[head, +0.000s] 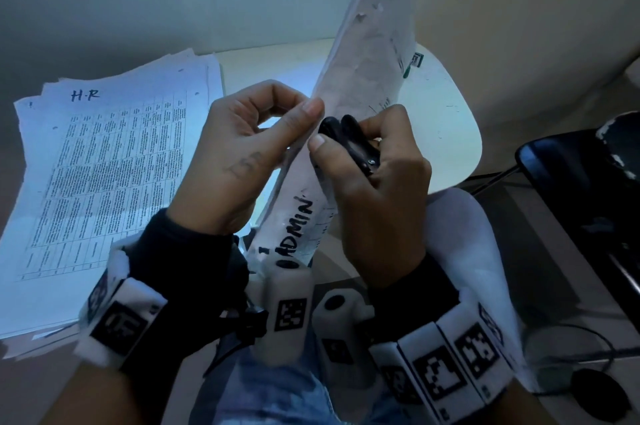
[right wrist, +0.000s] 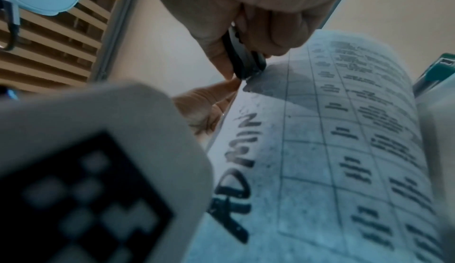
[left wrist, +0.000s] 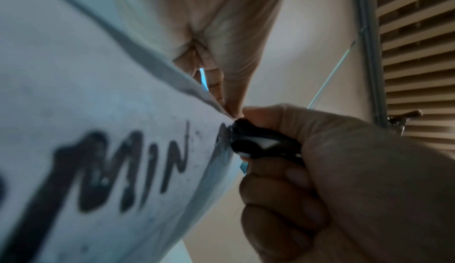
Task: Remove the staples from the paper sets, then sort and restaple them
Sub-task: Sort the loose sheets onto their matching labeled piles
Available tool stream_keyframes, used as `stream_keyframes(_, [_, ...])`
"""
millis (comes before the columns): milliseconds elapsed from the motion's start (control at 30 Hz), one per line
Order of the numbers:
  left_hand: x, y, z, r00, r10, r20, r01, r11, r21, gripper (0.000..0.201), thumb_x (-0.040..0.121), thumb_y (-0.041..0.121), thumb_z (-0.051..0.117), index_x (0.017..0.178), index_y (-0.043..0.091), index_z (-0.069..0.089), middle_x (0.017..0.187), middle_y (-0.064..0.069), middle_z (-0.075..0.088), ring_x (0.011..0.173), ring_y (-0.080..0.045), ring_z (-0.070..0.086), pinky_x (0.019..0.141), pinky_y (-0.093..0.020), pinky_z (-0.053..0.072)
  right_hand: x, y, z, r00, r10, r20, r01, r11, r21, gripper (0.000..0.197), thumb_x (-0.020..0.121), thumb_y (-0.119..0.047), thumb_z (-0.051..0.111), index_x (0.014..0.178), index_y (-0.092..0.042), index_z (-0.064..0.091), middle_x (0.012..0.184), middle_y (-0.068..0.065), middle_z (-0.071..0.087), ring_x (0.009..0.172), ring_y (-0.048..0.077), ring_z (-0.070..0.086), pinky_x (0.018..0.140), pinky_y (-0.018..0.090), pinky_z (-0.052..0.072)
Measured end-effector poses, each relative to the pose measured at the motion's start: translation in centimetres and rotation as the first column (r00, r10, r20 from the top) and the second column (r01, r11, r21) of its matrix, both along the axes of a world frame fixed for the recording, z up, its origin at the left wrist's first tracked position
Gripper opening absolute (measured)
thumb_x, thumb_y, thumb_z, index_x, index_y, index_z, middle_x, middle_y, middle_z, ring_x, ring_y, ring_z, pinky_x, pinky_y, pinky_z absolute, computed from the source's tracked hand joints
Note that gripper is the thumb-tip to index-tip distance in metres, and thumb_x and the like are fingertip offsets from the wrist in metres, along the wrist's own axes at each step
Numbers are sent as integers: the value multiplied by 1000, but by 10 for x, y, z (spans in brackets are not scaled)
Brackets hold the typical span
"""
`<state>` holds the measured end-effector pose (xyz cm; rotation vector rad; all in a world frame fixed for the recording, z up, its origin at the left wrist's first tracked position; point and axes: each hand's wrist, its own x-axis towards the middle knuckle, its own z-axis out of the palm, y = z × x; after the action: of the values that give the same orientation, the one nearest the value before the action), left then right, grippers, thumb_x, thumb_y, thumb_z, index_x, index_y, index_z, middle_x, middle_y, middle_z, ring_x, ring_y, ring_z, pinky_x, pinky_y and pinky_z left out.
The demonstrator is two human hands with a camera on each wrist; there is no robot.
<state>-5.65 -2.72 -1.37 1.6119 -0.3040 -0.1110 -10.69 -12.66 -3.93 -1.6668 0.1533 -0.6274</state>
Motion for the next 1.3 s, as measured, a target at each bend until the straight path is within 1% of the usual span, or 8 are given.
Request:
stream_keyframes(300, [8, 3, 0, 996, 72, -58, -77, 993, -92, 16, 86, 10, 58, 71, 12, 52, 54, 5, 63, 48, -5, 56, 49, -16, 46, -1, -25, -12, 999, 32, -8, -31, 992, 124, 22, 74, -25, 65, 72, -19, 44, 58, -15, 56, 55, -2, 53, 50, 10, 40])
stream_keyframes(433, [7, 4, 0, 993, 95, -67, -102, 988, -113, 15, 87, 8, 56, 74, 13, 49, 51, 3, 63, 44, -6, 56, 47, -15, 44, 9, -39, -18, 998, -20, -64, 25, 995, 93, 26, 73, -29, 69, 73, -23, 44, 65, -6, 61, 60, 9, 58, 55, 27, 49])
stream_keyframes(567, [9, 6, 1, 987, 162, 2, -161, 983, -89, 10, 88, 9, 58, 83, 15, 51, 55, 4, 66, 49, -6, 60, 50, -17, 46, 27, -63, -32, 979, -71, -189, 33, 980, -198, 34, 80, -37, 70, 91, -20, 43, 85, -6, 62, 82, 19, 62, 74, 39, 50])
stream_keyframes(700, [11, 8, 3, 980, 180, 80, -177, 983, -49, 8, 87, 7, 59, 86, 16, 57, 57, 8, 66, 54, -1, 61, 55, -15, 47, 53, -86, -53, 917, -278, -286, 30, 763, -645, 46, 83, -43, 63, 112, -9, 50, 113, 12, 53, 106, 30, 45, 81, 37, 36])
stream_keyframes(900, [11, 12, 14, 944, 182, 276, -224, 966, 131, 14, 81, 32, 63, 69, 24, 60, 57, 15, 57, 58, -1, 49, 60, -18, 40, 69, -93, -70, 849, -307, -430, -106, 697, -709, 49, 83, -44, 62, 119, -13, 51, 120, 13, 48, 114, 31, 37, 90, 40, 34])
stream_keyframes(1033, [9, 19, 29, 902, 193, 387, -289, 935, 207, 26, 81, 43, 59, 70, 19, 59, 63, 7, 57, 62, -9, 48, 61, -28, 40, 68, -101, -49, 880, -186, -437, -130, 791, -598, 83, 75, -41, 72, 141, -12, 30, 139, 13, 38, 128, 28, 29, 100, 40, 29])
stream_keyframes(1167, [6, 29, 48, 823, 176, 540, -385, 871, 304, 25, 82, 41, 55, 67, 22, 55, 63, 11, 58, 58, 2, 47, 56, -12, 36, 68, -113, 18, 959, 139, -249, -221, 913, -342, 109, 60, -41, 82, 147, -26, 16, 151, 0, 21, 137, 11, 18, 111, 33, 20])
stream_keyframes(1300, [4, 43, 73, 735, 131, 665, -472, 802, 365, 33, 81, 53, 52, 70, 24, 61, 68, 12, 63, 64, 5, 55, 61, -15, 41, 79, -108, 85, 883, 444, -155, -467, 864, -188, 116, 50, -32, 88, 142, -31, 19, 144, -7, 31, 127, 2, 33, 97, 15, 32])
